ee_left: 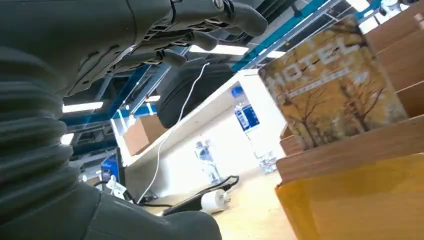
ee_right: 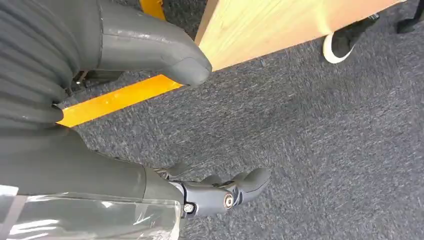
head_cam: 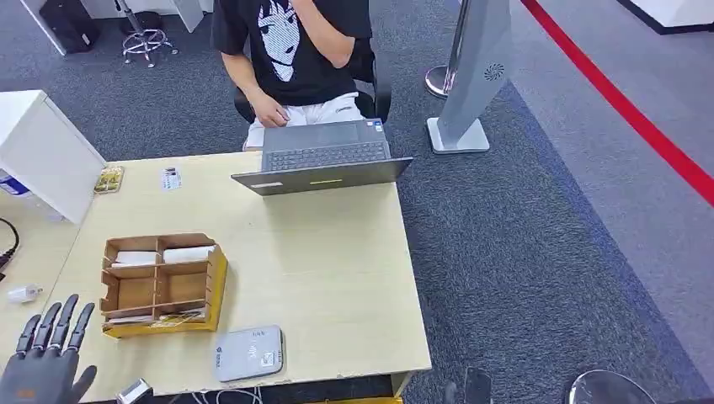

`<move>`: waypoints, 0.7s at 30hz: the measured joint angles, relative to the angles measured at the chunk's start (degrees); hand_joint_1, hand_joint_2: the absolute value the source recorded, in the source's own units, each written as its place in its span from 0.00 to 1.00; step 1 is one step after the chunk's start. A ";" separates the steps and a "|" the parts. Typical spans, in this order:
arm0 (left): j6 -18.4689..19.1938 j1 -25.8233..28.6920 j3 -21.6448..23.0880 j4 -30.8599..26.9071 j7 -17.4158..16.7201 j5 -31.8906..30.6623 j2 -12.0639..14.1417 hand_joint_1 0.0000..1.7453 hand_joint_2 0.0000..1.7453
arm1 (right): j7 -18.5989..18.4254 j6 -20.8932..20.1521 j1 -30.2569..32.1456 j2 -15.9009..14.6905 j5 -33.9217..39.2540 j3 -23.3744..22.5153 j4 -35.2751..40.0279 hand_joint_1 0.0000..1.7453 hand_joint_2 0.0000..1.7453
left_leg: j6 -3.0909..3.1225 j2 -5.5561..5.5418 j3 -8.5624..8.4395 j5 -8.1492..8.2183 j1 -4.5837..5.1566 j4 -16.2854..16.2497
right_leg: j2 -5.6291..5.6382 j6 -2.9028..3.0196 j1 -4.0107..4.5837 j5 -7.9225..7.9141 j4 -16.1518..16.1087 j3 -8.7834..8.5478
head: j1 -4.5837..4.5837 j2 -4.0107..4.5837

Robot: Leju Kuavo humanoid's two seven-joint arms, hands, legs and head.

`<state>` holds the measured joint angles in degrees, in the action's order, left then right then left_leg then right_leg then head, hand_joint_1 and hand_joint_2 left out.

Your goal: Pass the card to the sensor for recognition and then transmit it.

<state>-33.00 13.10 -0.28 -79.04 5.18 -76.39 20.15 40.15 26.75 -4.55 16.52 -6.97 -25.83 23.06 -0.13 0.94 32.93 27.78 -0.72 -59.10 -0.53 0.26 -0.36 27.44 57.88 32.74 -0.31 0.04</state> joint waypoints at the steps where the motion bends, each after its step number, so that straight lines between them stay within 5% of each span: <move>1: 0.00 -0.08 -0.13 0.22 0.00 0.00 -0.05 0.00 1.00 | 0.00 -0.02 -0.03 0.00 0.00 0.00 -0.02 0.00 1.00 | 0.00 0.00 0.00 0.00 0.00 0.00 | 0.00 0.00 0.00 0.00 0.00 0.00 | 0.00 0.00; 9: 0.00 -0.44 -1.40 1.57 0.26 -0.02 -0.26 0.00 1.00 | 0.00 -0.02 -0.09 0.00 0.00 0.00 -0.26 0.00 1.00 | 0.00 0.00 0.00 0.00 0.00 0.00 | 0.00 0.00 0.00 0.00 0.00 0.01 | 0.00 0.00; 21: -1.51 -3.48 -4.18 4.11 5.38 -2.34 -3.02 0.00 1.00 | 0.00 -0.06 -0.37 0.00 0.13 0.44 -0.61 0.00 1.00 | 0.00 -0.01 0.00 -0.01 0.01 -0.01 | -0.01 0.00 0.00 -0.01 0.00 0.00 | 0.00 0.00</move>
<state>-34.51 9.63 -4.46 -74.92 10.56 -78.73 17.13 40.15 26.69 -4.92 16.52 -6.84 -25.40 22.45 -0.13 0.93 32.92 27.77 -0.72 -59.11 -0.55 0.27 -0.37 27.43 57.88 32.74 -0.31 0.04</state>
